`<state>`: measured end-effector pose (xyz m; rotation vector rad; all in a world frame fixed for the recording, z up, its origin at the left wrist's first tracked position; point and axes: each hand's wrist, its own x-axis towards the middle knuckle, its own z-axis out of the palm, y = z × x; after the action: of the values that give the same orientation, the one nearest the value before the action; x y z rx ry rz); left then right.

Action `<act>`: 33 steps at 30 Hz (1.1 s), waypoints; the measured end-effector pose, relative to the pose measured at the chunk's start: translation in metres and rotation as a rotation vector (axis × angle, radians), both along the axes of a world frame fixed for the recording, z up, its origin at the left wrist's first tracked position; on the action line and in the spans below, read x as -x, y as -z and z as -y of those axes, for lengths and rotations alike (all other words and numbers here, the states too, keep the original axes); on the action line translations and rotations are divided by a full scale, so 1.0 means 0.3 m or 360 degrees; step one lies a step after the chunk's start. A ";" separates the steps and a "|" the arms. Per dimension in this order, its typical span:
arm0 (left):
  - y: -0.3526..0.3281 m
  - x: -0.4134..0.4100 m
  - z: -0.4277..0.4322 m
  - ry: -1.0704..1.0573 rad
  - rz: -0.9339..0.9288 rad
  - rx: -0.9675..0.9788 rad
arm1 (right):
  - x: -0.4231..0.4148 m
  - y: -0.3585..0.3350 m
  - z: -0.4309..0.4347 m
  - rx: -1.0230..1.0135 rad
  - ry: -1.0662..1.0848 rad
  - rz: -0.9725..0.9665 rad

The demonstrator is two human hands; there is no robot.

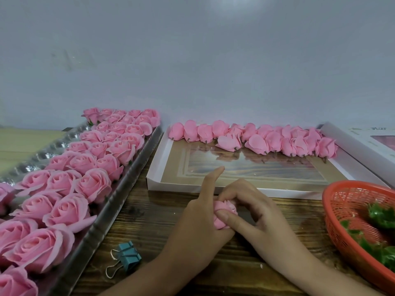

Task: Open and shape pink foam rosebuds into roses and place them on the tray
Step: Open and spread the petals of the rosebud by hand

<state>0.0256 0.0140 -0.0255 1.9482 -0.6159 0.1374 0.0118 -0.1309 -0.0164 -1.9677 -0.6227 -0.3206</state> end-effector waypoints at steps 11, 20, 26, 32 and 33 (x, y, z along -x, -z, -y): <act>0.004 0.000 -0.003 0.0016 0.0044 0.0018 | -0.002 0.007 0.002 -0.0117 0.0011 -0.0050; 0.015 -0.034 -0.004 0.0073 -0.0144 0.0232 | -0.014 0.005 0.002 -0.0174 -0.0043 -0.0087; 0.020 -0.046 -0.002 0.0052 -0.0174 0.0154 | -0.037 0.016 0.007 -0.0228 0.0044 -0.0193; -0.012 -0.086 -0.019 0.0155 -0.0335 0.0145 | -0.052 0.019 0.018 -0.0406 0.0013 -0.0225; -0.014 -0.087 -0.017 0.0148 -0.0315 0.0133 | -0.054 0.020 0.018 -0.0438 0.0013 -0.0235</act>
<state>0.0516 0.0192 -0.0214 1.8222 -0.5593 -0.0862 0.0281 -0.1362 -0.0224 -1.7122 -0.4498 -0.2488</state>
